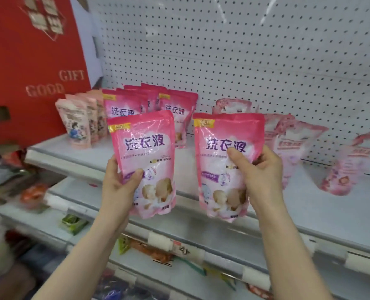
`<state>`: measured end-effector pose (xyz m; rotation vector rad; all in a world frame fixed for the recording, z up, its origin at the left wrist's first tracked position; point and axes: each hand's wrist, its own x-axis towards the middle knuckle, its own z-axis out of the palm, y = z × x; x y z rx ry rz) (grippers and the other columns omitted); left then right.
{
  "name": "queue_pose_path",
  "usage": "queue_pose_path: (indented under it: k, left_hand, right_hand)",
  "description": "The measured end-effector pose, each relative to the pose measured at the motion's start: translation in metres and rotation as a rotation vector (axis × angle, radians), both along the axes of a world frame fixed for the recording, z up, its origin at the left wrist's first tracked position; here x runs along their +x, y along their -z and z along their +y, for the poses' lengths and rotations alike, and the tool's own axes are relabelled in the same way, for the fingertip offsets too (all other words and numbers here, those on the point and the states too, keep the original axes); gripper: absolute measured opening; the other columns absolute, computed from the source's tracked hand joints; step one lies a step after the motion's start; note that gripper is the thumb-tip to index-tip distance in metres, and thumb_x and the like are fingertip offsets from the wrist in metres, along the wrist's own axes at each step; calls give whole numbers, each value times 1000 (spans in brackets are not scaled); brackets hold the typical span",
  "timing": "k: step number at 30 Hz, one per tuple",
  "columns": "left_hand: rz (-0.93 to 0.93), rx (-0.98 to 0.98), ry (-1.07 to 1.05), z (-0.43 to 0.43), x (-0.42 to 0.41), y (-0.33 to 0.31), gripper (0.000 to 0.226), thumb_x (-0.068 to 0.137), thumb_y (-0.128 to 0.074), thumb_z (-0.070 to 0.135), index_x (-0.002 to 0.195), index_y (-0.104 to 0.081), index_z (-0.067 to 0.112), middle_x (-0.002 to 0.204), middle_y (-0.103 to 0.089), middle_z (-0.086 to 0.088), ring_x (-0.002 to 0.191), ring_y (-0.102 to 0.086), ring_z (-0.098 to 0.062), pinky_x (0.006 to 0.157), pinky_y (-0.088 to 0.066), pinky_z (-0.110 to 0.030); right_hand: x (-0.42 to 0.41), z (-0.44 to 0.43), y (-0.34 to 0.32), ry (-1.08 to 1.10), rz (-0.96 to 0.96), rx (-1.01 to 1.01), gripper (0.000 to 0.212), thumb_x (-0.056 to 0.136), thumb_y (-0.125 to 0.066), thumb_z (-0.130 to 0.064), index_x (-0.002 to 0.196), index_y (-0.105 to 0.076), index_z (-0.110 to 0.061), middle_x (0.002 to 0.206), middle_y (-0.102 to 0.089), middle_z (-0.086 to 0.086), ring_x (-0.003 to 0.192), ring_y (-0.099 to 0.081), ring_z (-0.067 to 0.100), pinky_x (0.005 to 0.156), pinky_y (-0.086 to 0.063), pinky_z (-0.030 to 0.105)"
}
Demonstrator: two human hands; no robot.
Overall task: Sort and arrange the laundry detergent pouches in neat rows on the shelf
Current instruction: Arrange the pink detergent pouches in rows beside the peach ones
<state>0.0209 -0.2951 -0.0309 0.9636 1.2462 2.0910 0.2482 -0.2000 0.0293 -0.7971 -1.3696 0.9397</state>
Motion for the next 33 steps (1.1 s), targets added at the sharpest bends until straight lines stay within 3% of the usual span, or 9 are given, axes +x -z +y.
queue_pose_path:
  k: [8,12,14,16,18,25,29,31,33]
  left_hand:
    - [-11,29,-148,19,-90,-3,47,92,-53,-8,134,-47,11,113,-68,-4,90,-71,-11,68,-58,-22]
    - [-5,38,-164,43,-127,-7,47,92,-53,-7,135,-47,11,121,-66,-12,105,-67,-27,82,-59,-36]
    - [3,49,-164,53,-139,-10,47,92,-53,-6,135,-47,13,122,-66,-11,109,-65,-30,86,-57,-39]
    - [4,57,-147,61,-147,-12,49,92,-54,-5,135,-46,15,122,-66,-8,106,-67,-25,80,-59,-36]
    - [5,56,-123,68,-153,-12,50,91,-54,-5,136,-46,16,121,-67,-6,104,-68,-21,75,-59,-31]
    - [59,37,-19,85,-174,-8,54,88,-55,-10,134,-48,19,120,-67,-5,109,-65,-28,86,-57,-44]
    - [72,38,41,87,-183,-9,59,87,-55,-11,138,-44,18,123,-66,-6,110,-65,-24,86,-57,-36]
    - [90,45,66,87,-188,-9,61,87,-56,-10,139,-43,19,125,-65,-5,112,-64,-24,90,-56,-41]
    - [106,51,101,88,-190,-8,59,86,-57,-9,135,-47,24,124,-65,-4,113,-63,-25,91,-55,-43]
  right_hand:
    - [-126,60,12,-103,101,-60,15,82,-77,-12,91,-68,-22,90,-75,6,88,-73,28,80,-60,51]
    - [-174,111,14,-55,221,-147,16,80,-78,-13,85,-65,-20,92,-71,17,87,-71,31,85,-57,56]
    - [-192,134,15,-31,241,-195,18,80,-79,-16,81,-62,-21,85,-71,9,82,-70,23,85,-57,55]
    - [-207,150,15,-47,277,-244,21,83,-76,-13,92,-64,-27,92,-74,1,85,-73,20,85,-59,49]
    - [-220,161,17,-73,313,-276,24,84,-75,-10,101,-63,-24,102,-74,6,93,-73,25,86,-58,49]
    - [-233,169,31,-16,163,-225,19,85,-73,-7,87,-61,-22,90,-69,4,87,-69,24,88,-57,50]
    - [-221,168,13,24,83,-142,22,89,-70,-14,108,-60,-19,102,-70,0,88,-68,10,81,-56,26]
    - [-217,168,2,64,8,-89,8,93,-66,-19,101,-64,-20,100,-71,1,87,-66,15,82,-54,30]
    - [-218,171,-6,90,0,-122,11,96,-61,-15,101,-66,-6,91,-69,6,83,-62,20,79,-53,37]
